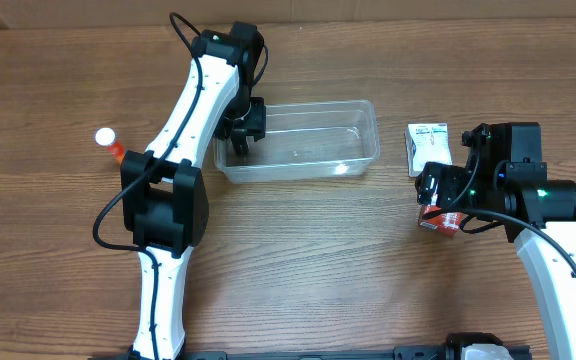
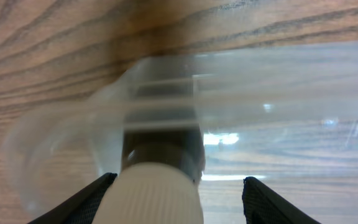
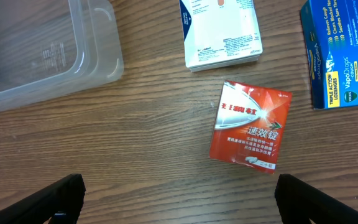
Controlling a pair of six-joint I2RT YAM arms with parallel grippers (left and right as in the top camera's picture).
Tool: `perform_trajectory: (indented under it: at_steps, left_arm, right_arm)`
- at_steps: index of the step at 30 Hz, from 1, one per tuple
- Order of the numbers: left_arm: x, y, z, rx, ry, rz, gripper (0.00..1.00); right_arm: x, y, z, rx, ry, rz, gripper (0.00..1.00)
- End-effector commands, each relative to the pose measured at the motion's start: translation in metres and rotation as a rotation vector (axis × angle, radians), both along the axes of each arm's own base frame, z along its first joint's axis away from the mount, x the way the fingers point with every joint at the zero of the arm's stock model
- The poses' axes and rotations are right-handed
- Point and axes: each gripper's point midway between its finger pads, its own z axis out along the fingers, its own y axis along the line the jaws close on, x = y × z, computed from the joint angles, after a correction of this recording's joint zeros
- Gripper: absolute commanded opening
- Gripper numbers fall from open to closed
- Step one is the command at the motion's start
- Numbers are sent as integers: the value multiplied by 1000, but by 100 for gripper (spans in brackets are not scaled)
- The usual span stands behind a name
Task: Pack container
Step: 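Carry the dark bottle into the clear container and release it, then move the left gripper to the orange tube and grasp it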
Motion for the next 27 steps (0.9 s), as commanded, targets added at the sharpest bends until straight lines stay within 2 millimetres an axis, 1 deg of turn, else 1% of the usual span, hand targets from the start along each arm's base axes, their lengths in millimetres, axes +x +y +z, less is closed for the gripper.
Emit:
perform_trajectory:
  at_steps: [1,2,3,4,6,7,8,10,12,14,15,16,18,19,21,22,23,24,27]
  left_arm:
    - [21,-1,44,-25,-116,-15,67]
    - [25,0,62,-30,-153,-13,68]
    - [27,0,74,-35,-176,-12,68]
    - [28,1,91,-39,-205,-18,69]
    - [22,11,125,-10,-255,-9,70]
    - [24,13,135,-7,-284,-9,70]
    - [21,8,151,-49,-319,-37,71]
    - [11,8,185,-84,-388,-26,71]
    - [-2,12,210,-97,-435,-19,72]
    - [-25,23,232,-75,-462,-13,72]
    - [-40,35,238,-37,-464,-4,73]
    - [-51,44,240,-2,-461,4,73]
    - [-82,70,240,84,-436,55,74]
    - [-100,87,236,123,-418,109,78]
    - [-122,123,229,196,-395,222,86]
    - [-125,138,226,213,-395,270,98]
    - [-123,150,222,213,-399,306,100]
    - [-117,168,217,202,-399,345,100]
    - [-90,199,199,119,-402,418,100]
  right_arm:
    - [6,0,12,6,-39,2,100]
    - [6,0,12,6,-38,2,100]
    - [6,0,12,6,-38,2,100]
    - [6,0,12,6,-38,2,100]
    - [6,0,12,6,-38,2,100]
    - [6,0,12,6,-36,2,100]
    - [5,0,12,6,-36,2,100]
    - [5,0,12,5,-36,2,100]
    - [5,0,12,2,-36,1,100]
    - [5,-1,11,-1,-35,-1,100]
    - [6,-1,11,-1,-36,-1,100]
    - [5,-1,12,-1,-36,-1,100]
    - [5,-1,11,-1,-34,-1,100]
    - [5,-1,11,-1,-35,-1,100]
    - [5,-1,12,-1,-36,-1,100]
    - [5,-1,11,-1,-36,-1,100]
    - [5,-1,12,-1,-36,-1,100]
    - [5,-1,12,-1,-36,-1,100]
    - [5,-1,11,0,-35,-1,100]
